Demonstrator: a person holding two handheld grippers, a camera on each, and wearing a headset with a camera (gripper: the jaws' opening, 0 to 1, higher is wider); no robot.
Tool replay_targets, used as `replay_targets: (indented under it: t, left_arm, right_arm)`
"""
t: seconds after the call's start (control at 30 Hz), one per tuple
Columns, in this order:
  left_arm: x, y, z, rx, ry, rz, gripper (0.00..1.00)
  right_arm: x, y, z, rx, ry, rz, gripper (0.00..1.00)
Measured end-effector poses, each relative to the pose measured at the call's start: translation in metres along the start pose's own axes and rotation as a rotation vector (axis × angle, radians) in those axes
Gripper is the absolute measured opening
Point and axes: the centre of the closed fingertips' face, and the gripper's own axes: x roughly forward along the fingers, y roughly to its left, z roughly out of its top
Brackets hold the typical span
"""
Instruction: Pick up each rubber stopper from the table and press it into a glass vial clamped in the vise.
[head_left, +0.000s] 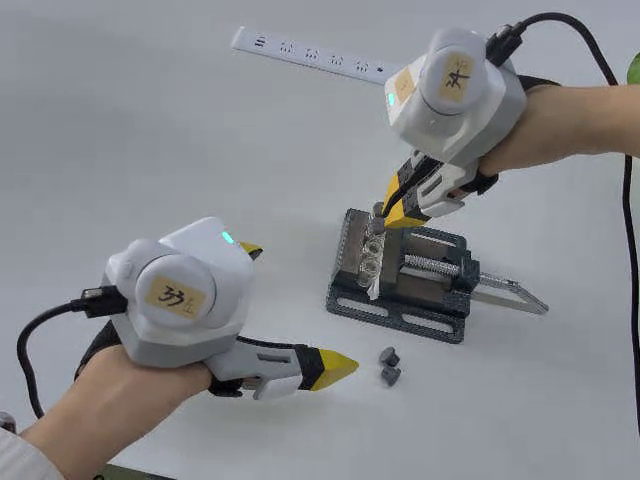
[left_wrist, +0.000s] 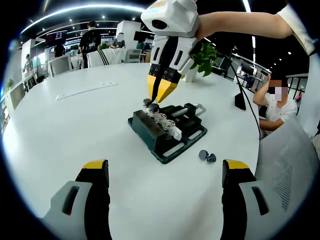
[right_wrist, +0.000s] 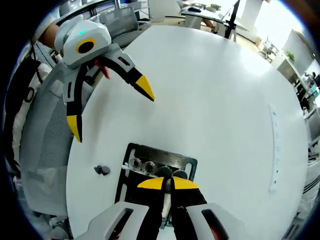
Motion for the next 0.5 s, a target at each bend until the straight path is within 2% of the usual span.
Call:
replay_targets:
  t: [0.2, 0.33, 0.5]
  left_arm:
    - [0.0, 0.0, 0.0, -0.003, -0.001, 0.001, 0.93]
    - [0.0, 0.001, 0.0, -0.003, -0.003, 0.001, 0.93]
    - [0.0, 0.0, 0.002, 0.005, -0.006, -0.005, 0.94]
  right_arm:
    - [0.0, 0.002, 0.0, 0.001, 0.005, 0.002, 0.0]
    - [-0.011, 0.016, 0.001, 0.022, -0.038, -0.007, 0.0]
    - [-0.016, 0.032, -0.007, 0.041, -0.071, -0.011, 0.14]
